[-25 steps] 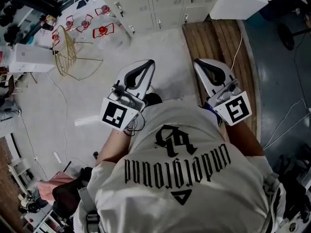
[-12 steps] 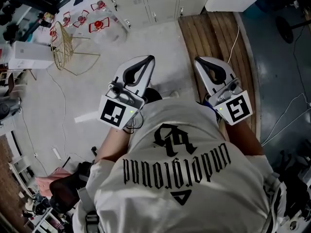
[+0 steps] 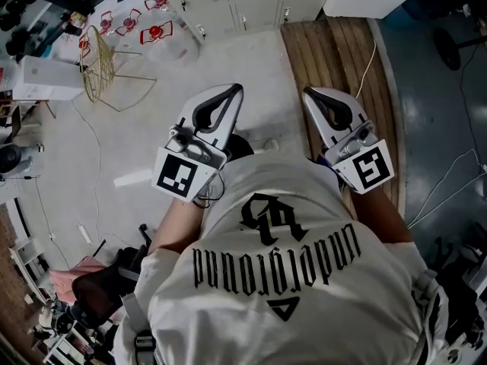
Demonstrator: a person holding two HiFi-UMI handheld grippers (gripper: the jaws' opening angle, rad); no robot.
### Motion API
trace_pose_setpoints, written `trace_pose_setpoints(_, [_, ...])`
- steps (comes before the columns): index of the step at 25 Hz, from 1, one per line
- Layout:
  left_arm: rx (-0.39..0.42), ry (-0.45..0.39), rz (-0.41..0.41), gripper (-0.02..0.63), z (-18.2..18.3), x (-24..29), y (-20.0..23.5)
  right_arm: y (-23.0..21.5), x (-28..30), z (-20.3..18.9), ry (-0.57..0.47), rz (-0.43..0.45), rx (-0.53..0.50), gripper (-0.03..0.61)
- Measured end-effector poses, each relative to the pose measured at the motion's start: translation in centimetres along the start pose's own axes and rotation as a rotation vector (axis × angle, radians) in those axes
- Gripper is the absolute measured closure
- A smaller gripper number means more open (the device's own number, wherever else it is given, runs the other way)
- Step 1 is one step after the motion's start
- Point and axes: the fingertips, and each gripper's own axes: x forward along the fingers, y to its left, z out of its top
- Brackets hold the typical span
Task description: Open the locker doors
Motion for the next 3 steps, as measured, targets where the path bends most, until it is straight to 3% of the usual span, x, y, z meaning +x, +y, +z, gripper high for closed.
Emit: trace_pose_setpoints(3, [-0.002, -0.002, 0.005, 0.607, -0.03, -0.1, 0.01, 0.15, 0.01, -0.08, 0.0, 0.005, 0.001, 0.574])
